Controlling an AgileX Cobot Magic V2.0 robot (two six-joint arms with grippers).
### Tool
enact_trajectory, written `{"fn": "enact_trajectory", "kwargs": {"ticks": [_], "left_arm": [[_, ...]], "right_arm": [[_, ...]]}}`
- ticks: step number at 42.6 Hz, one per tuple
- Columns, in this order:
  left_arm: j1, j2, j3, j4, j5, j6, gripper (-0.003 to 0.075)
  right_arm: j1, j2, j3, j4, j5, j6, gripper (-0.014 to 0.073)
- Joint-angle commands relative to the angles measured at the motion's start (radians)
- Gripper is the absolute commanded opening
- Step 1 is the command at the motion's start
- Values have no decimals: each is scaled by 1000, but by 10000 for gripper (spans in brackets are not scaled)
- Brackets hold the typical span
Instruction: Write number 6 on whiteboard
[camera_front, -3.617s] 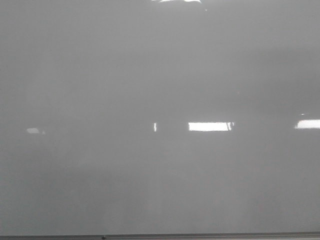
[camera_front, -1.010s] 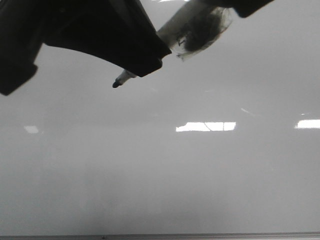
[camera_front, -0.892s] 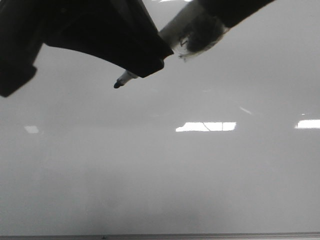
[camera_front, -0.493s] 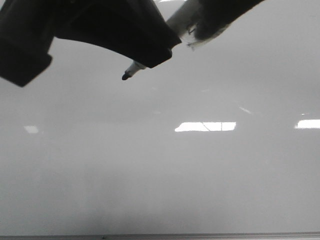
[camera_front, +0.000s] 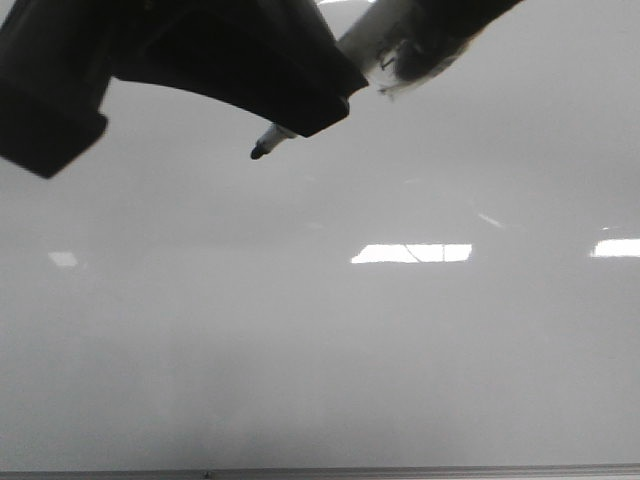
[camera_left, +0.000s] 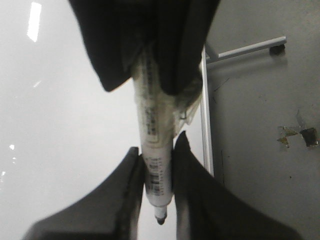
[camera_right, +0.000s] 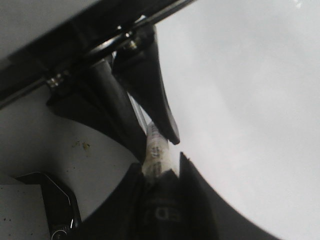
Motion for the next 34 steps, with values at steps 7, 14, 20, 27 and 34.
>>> {"fn": "enact_trajectory", "kwargs": {"ticks": [7,14,20,27,34], "left_arm": [[-6,-28,-35,-70,-108,-10,465],[-6,-26,-35,-92,-108,-10,463],[-6,-26,-35,-111,-104,-18,272],[-1,-34,-35,-125,-86,-48,-20],[5,-105,29,-127,-140,-146,-20]], "right_arm": [[-168,-82,-18,-58,71,-5,-69],[-310,-151,26,-58,49,-1,-69],[-357,-167,43,-52,53,-1,-69],[-357,-167,43,-52,61,-1,-69],[-357,-165,43,-35,28,-1,-69]]}}
